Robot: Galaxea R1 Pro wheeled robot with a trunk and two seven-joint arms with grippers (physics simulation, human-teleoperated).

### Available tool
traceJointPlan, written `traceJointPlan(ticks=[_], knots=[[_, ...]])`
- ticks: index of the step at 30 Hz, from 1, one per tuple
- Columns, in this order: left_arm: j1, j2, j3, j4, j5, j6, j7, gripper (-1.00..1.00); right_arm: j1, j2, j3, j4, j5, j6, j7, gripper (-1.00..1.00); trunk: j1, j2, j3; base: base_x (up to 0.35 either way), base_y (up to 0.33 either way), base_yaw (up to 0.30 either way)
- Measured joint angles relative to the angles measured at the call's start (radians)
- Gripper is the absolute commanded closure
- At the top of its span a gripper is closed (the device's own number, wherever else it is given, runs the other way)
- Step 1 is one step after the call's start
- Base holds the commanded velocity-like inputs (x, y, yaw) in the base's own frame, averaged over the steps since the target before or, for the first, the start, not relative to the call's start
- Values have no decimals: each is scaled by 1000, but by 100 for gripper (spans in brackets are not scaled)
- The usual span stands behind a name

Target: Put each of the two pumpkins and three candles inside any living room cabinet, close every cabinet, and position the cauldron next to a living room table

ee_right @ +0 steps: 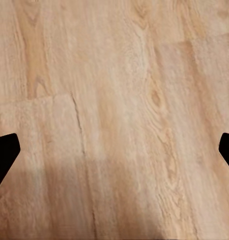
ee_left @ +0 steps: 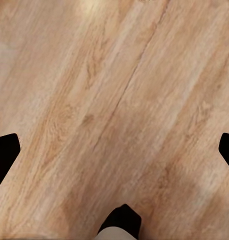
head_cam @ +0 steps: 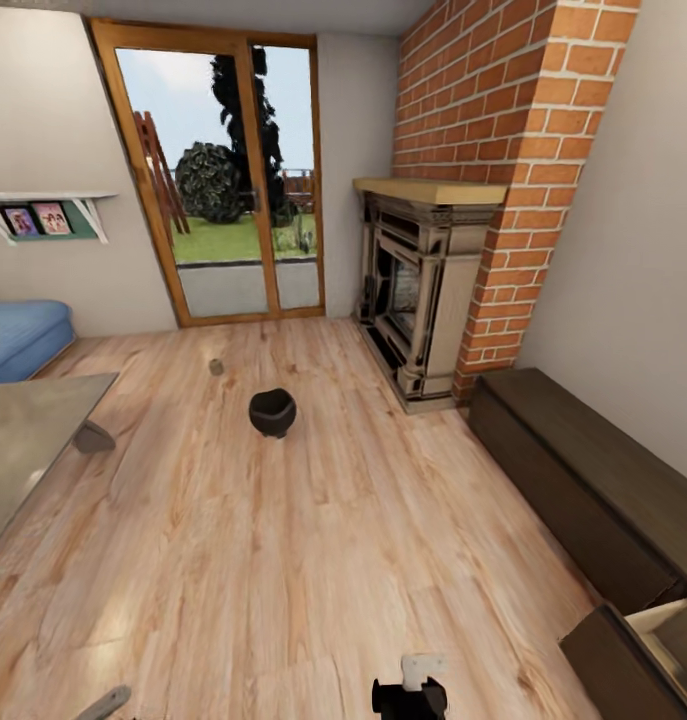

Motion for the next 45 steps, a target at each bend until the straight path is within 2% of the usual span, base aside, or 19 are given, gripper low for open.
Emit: traceJointPlan(ticks=[4, 13, 33, 45], knots=[[0, -3, 0, 0, 0, 0, 0, -100, -1, 0, -1, 0, 21, -2, -1, -100, 0, 0, 2, 292, 0, 268], [0, -5, -1, 0, 0, -1, -1, -100, -1, -1, -1, -1, 24, -3, -1, -100, 0, 0, 12, 320, 0, 217], [0, -13, -1, 0, 0, -1, -3, -100, -1, -2, 0, -1, 25, -2, 8, -100, 0, 0, 13, 327, 2, 11], [0, -14, -3, 0, 0, -1, -3, -100, -1, -1, 0, -4, 23, -3, 8, -100, 0, 0, 13, 331, 85, 0]])
